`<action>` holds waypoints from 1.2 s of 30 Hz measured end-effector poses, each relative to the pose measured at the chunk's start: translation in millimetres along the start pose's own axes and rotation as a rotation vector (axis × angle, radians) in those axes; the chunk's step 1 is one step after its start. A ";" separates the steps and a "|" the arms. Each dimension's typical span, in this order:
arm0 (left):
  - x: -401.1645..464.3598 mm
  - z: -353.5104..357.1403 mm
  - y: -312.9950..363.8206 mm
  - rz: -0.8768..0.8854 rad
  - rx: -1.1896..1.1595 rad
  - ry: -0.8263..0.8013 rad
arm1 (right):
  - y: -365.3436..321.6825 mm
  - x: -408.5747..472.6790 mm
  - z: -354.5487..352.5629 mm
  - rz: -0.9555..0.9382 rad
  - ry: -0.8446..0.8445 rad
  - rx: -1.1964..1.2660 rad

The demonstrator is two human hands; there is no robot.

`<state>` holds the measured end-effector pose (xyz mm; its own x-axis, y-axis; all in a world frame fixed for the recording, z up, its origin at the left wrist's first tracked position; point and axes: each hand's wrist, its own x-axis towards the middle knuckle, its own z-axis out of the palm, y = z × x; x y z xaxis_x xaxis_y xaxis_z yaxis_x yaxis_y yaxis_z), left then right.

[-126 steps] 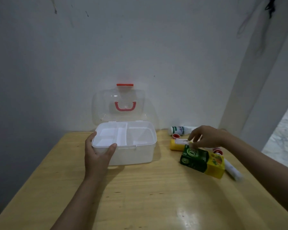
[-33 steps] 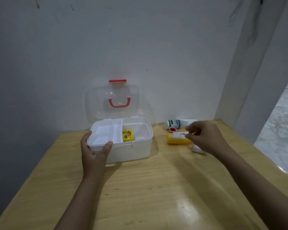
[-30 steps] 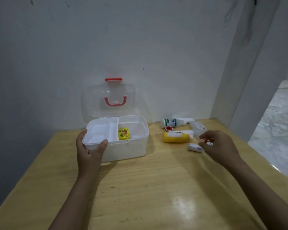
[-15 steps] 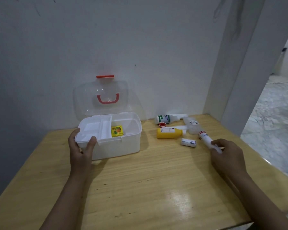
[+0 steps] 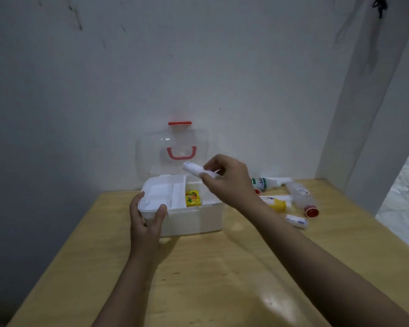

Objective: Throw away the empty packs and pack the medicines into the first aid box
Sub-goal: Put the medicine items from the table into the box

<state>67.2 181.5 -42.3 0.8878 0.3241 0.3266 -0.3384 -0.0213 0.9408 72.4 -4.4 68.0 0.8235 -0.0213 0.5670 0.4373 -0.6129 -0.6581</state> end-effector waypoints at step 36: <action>2.7 2.3 -2.4 0.030 0.055 0.044 | 173.5 -9.5 -103.1 0.438 -0.371 -0.587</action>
<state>71.1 180.2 -43.5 0.8624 0.3637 0.3520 -0.3464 -0.0830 0.9344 103.2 -192.0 -0.4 0.9866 -0.1553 0.0503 -0.1275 -0.9252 -0.3574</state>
